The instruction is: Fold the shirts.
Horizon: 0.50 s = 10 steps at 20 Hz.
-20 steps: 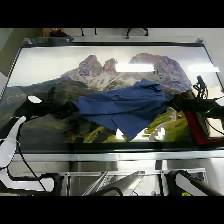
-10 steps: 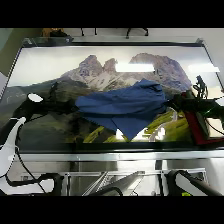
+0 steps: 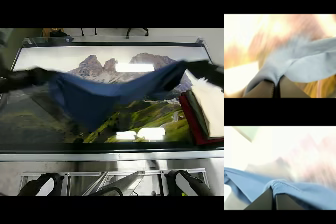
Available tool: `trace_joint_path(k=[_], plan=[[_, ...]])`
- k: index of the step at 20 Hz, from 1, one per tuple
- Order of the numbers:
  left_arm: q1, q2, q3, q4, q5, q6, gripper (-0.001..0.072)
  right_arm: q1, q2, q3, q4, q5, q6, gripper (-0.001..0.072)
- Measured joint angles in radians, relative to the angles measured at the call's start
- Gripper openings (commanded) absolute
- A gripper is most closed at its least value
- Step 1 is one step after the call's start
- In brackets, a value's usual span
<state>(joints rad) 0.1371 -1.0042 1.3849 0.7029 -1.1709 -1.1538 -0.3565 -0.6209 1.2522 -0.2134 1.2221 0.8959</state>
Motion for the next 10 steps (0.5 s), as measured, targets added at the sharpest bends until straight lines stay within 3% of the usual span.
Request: trace_joint_path(k=[3,6,10], plan=[[-0.006,0.147,0.291,0.0,-0.016,-0.001,0.0013,-0.003,0.072,0.249,0.086,0.003,-0.053,0.0017],[-0.008,0.241,0.536,0.096,0.003,-0.024,0.0013,-0.003,0.111,0.449,0.048,-0.017,-0.068,0.0018],[-0.009,0.271,0.623,0.237,0.003,-0.044,0.0013,-0.005,0.095,0.542,-0.06,-0.042,-0.033,0.0018]])
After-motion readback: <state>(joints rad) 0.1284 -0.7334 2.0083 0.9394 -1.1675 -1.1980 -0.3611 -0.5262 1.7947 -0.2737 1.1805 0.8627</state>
